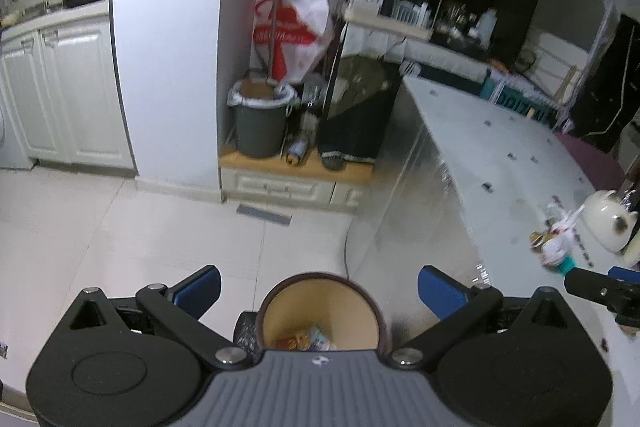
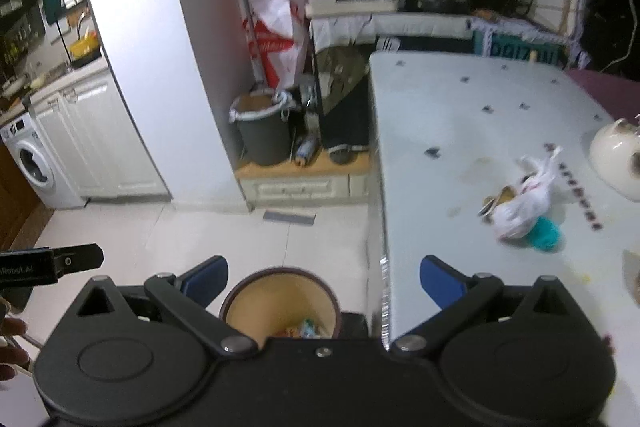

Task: Collect trash
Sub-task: 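Raise both tools from the wastebasket and move back over the table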

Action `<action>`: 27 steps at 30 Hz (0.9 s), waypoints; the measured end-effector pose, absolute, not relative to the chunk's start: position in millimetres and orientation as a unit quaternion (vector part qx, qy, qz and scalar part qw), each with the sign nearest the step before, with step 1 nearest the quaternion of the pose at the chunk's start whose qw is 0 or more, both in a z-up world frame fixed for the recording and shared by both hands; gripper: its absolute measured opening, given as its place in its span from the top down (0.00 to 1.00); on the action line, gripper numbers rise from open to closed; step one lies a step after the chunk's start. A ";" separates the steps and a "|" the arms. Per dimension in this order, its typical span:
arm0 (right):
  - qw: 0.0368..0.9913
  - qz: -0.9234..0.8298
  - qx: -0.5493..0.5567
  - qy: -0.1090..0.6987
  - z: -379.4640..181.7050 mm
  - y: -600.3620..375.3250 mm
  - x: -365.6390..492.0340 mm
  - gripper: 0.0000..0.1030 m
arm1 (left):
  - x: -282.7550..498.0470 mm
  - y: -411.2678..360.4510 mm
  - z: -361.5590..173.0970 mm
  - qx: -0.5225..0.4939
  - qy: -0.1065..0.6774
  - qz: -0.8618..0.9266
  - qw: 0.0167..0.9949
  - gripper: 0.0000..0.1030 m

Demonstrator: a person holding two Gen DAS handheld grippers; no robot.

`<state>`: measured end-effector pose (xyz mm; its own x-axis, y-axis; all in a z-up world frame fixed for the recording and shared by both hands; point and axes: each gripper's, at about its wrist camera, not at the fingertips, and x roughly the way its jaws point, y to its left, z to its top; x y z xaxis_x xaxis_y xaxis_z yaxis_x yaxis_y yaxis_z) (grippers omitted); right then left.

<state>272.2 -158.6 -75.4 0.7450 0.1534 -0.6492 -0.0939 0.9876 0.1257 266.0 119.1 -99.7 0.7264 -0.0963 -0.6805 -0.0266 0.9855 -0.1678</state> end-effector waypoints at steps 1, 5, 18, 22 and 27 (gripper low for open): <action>0.936 0.067 0.043 0.344 -71.0 -166.2 267.2 0.00 | 261.6 112.6 -95.6 -0.083 0.364 -0.018 0.928 0.00; 0.945 0.066 0.039 0.319 -55.7 -194.7 248.3 0.00 | 243.7 81.2 -78.8 -0.079 0.341 -0.022 0.937 0.00; 0.960 0.080 0.029 0.268 -28.3 -307.7 210.0 0.00 | 201.4 -39.0 -44.1 -0.078 0.278 -0.024 0.957 0.00; 0.963 0.076 0.029 0.258 -24.7 -344.4 204.6 0.00 | 196.1 -78.0 -41.1 -0.077 0.272 -0.031 0.959 0.00; 0.966 0.067 0.026 0.249 -24.6 -388.0 201.2 0.00 | 197.7 -123.7 -41.9 -0.070 0.270 -0.045 0.959 0.00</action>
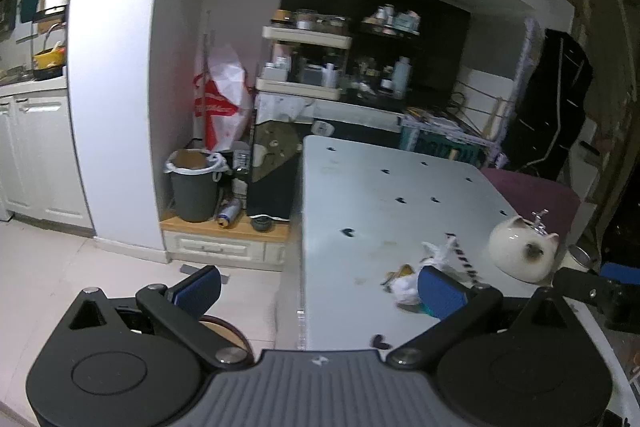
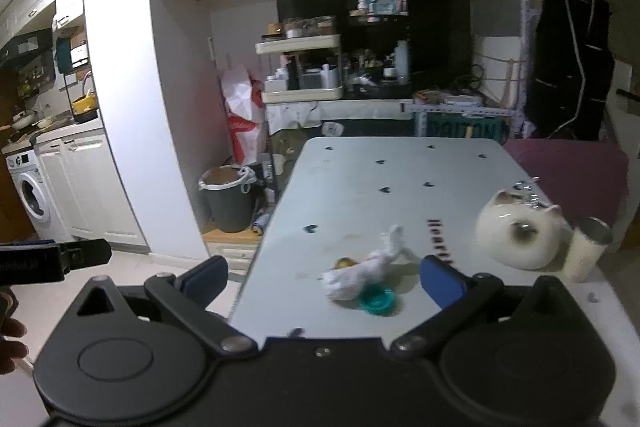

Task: Collect trash
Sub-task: 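Raise both tools from the wastebasket and move back over the table, then grasp the white tied plastic bag with the left tool while the right tool grasps the cardboard scrap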

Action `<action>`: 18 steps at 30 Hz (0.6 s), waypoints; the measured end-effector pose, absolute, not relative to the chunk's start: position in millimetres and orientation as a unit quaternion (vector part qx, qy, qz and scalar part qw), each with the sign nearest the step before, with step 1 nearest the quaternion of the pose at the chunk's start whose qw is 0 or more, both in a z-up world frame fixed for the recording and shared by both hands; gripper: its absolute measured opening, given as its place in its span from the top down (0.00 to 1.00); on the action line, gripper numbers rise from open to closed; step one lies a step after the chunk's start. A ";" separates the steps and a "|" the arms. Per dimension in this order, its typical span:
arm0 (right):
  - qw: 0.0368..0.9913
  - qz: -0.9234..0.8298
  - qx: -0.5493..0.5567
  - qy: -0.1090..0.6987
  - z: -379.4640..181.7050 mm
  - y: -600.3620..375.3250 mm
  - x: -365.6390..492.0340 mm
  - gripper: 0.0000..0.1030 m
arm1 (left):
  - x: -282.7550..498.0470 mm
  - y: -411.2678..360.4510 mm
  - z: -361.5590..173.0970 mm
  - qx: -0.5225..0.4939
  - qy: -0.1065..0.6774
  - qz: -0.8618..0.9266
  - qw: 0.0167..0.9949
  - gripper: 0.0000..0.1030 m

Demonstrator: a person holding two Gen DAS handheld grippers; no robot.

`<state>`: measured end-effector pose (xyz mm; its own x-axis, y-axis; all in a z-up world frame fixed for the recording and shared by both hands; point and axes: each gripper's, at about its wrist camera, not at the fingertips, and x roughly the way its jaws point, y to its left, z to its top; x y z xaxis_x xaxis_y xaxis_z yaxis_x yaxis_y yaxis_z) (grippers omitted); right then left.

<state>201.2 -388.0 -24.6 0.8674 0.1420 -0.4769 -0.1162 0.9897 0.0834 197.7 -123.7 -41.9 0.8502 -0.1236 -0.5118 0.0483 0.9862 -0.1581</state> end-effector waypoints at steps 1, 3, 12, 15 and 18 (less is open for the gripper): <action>0.966 0.065 0.027 0.248 -25.9 -397.2 201.0 0.00 | 199.0 -132.6 -42.3 -0.067 0.270 -0.049 0.959 0.00; 0.966 0.064 0.026 0.247 -29.5 -414.6 202.5 0.00 | 202.0 -150.7 -43.4 -0.064 0.270 -0.061 0.959 0.00; 0.956 0.104 0.002 0.274 -66.5 -496.8 236.8 0.00 | 231.7 -207.2 -56.3 -0.036 0.273 -0.121 0.954 0.00; 0.951 0.121 0.000 0.284 -83.6 -524.8 254.1 0.00 | 246.4 -217.1 -64.5 -0.032 0.276 -0.138 0.951 0.00; 0.943 0.144 -0.003 0.301 -103.6 -551.7 272.2 0.00 | 261.1 -225.9 -74.3 -0.030 0.283 -0.162 0.945 0.01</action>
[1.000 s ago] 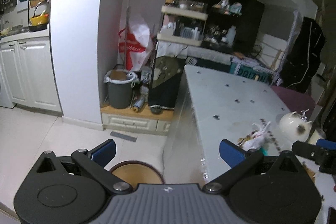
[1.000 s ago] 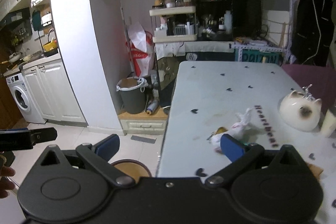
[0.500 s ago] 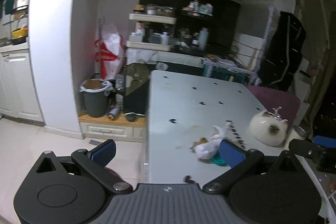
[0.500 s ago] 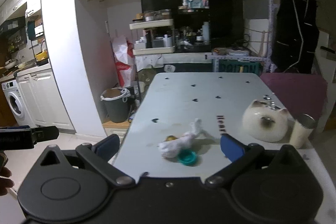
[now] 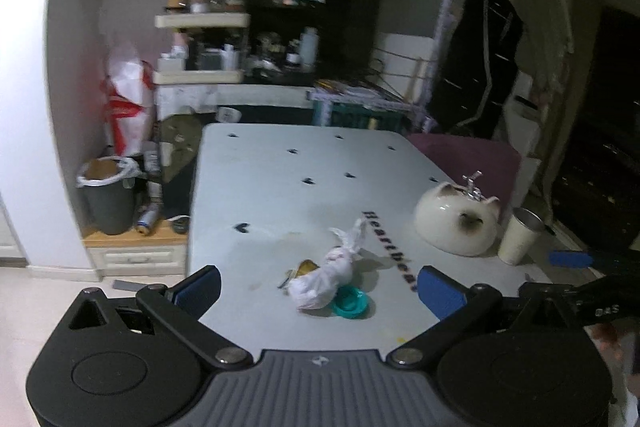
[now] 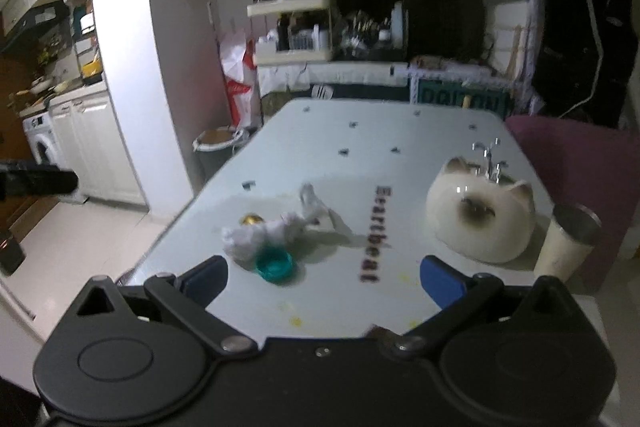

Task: Collect trash
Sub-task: 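Grasp the white tied plastic bag with the left tool while the right tool grasps the cardboard scrap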

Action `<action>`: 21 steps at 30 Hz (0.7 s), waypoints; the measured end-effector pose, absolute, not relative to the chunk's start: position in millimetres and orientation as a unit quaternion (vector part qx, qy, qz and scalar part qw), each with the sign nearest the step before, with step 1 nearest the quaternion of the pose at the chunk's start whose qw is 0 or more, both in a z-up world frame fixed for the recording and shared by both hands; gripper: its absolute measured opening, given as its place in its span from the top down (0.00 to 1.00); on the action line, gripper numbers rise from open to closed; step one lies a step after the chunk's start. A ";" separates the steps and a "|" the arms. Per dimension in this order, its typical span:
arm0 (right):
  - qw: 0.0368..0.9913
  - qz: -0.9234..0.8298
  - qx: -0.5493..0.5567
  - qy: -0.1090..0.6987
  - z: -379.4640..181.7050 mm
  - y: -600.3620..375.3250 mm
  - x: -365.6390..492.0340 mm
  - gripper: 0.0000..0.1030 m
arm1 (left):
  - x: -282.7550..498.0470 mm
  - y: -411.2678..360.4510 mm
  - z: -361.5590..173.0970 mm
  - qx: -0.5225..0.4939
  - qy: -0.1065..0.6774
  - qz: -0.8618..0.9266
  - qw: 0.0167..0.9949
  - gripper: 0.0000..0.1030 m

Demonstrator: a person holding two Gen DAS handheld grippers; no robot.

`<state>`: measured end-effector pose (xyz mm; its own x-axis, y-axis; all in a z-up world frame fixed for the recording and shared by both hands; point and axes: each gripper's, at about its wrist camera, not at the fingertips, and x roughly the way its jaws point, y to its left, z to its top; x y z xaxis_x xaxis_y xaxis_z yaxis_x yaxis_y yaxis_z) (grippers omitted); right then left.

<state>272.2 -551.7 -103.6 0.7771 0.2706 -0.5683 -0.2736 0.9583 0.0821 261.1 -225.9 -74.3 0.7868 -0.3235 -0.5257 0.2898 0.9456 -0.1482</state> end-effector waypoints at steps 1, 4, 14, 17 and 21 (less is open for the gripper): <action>0.939 0.153 -0.007 0.309 -111.7 -560.3 279.5 0.00 | 266.3 -229.6 -77.3 -0.027 0.285 -0.169 0.943 0.02; 0.927 0.167 -0.010 0.335 -133.1 -582.5 299.2 0.00 | 285.8 -240.0 -88.8 -0.022 0.295 -0.197 0.935 0.08; 0.876 0.226 0.054 0.422 -202.6 -625.6 344.9 0.00 | 360.7 -273.8 -135.9 0.017 0.352 -0.272 0.895 0.31; 0.860 0.236 0.066 0.447 -217.7 -627.9 347.7 0.00 | 382.3 -286.1 -152.1 0.041 0.365 -0.288 0.884 0.31; 0.848 0.251 0.063 0.462 -227.2 -623.2 340.3 0.00 | 408.1 -299.8 -172.7 0.071 0.382 -0.297 0.872 0.32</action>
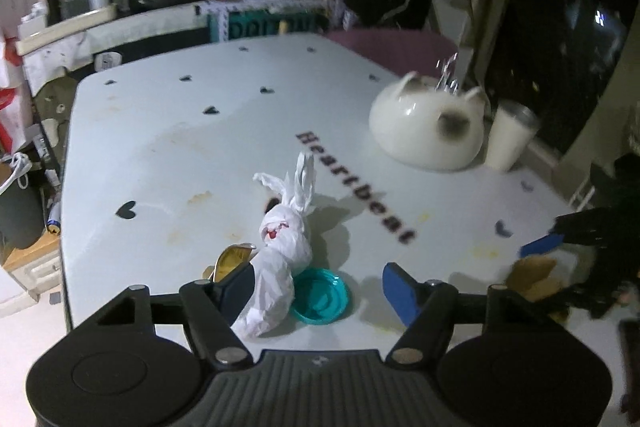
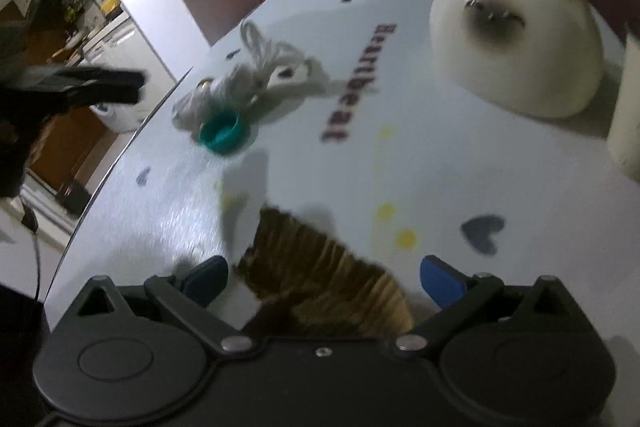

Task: Collect trash
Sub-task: 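Grasp the white tied plastic bag with the left tool while the right tool grasps the cardboard scrap, then lift the white bag and cardboard scrap off the table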

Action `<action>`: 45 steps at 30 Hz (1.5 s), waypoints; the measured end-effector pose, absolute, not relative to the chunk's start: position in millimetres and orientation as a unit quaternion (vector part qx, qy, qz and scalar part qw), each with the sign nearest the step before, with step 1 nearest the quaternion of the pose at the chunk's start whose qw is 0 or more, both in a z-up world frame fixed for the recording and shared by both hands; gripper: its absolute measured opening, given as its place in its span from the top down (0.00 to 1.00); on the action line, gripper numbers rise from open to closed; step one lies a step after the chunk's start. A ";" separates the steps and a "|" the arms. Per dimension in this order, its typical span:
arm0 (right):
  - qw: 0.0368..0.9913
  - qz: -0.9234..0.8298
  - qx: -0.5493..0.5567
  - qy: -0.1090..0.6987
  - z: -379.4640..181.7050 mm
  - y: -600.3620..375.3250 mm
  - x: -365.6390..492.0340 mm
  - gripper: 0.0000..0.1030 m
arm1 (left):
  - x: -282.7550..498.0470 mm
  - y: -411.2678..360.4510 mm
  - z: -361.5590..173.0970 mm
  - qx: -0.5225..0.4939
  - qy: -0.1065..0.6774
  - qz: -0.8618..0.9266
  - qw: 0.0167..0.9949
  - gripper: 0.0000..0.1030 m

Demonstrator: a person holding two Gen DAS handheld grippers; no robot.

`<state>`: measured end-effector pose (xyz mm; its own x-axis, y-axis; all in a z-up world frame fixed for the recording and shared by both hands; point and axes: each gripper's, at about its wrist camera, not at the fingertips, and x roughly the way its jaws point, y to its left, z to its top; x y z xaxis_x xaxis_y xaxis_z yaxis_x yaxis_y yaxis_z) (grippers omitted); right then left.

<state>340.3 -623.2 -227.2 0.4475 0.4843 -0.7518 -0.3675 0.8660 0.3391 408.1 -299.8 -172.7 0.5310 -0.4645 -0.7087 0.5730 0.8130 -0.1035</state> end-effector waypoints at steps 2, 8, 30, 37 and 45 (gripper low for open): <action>0.846 0.258 0.064 0.462 -227.7 -618.6 333.1 0.00 | 419.9 -305.7 -181.7 0.087 0.389 -0.298 0.867 0.33; 0.850 0.267 0.070 0.450 -219.7 -599.8 304.4 0.00 | 447.4 -319.7 -202.8 0.136 0.397 -0.296 0.858 0.39; 0.896 0.132 0.035 0.423 -220.7 -515.1 263.1 0.20 | 447.8 -314.3 -228.2 0.092 0.444 -0.251 0.855 0.74; 0.898 0.123 0.051 0.420 -211.8 -510.9 260.5 0.29 | 418.4 -304.6 -210.0 0.058 0.438 -0.242 0.864 0.75; 0.911 0.093 0.080 0.395 -184.4 -513.3 252.4 0.31 | 372.2 -290.5 -181.5 0.030 0.422 -0.241 0.873 0.75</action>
<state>252.4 -513.3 -184.4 0.6711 0.2332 -0.7037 -0.1070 0.9698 0.2193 372.2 -290.5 -181.5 0.5275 -0.3954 -0.7519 0.4461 0.8822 -0.1510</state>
